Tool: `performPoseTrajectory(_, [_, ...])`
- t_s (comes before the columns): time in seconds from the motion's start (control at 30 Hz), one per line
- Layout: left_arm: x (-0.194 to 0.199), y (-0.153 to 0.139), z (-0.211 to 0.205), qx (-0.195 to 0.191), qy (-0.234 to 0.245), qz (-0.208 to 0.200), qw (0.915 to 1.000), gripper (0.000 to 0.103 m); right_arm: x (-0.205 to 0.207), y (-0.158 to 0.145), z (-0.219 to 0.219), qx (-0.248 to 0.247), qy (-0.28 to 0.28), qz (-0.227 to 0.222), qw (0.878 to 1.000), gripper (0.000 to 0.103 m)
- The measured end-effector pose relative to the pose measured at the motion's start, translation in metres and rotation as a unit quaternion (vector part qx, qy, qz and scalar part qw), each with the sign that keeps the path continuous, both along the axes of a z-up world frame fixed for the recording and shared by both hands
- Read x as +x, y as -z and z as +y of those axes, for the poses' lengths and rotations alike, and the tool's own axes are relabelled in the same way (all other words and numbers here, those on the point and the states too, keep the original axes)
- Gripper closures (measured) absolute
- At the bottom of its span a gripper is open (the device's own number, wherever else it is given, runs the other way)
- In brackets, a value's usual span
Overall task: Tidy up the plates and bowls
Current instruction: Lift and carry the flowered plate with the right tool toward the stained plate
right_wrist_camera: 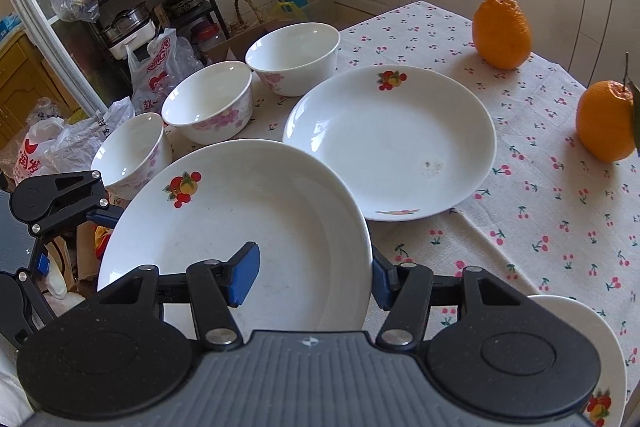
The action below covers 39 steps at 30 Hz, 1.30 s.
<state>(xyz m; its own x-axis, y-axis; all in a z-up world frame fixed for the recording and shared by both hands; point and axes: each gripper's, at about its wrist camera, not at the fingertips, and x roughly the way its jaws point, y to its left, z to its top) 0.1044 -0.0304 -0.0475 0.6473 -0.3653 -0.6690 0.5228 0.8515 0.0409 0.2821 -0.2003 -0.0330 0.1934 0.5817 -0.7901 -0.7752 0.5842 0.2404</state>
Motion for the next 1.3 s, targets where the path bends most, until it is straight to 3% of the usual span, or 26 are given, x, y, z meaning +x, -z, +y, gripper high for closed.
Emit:
performPoseTrajectory(0.47, [0.034, -0.002, -0.049, -0.011, 0.072, 0.001, 0.9974, 0.016, 0.005, -0.010, -0.072, -0.004, 0.076, -0.019, 0.997, 0.040])
performPoseTrajectory(0.93, [0.060, 0.012, -0.100, -0.013, 0.126, 0.013, 0.9919, 0.016, 0.006, 0.003, -0.140, -0.001, 0.151, -0.021, 0.988, 0.039])
performPoseTrajectory(1.3, [0.070, 0.016, -0.120, -0.007, 0.146, 0.010, 0.9892, 0.016, 0.006, 0.016, -0.169, 0.004, 0.188, -0.018, 0.982, 0.038])
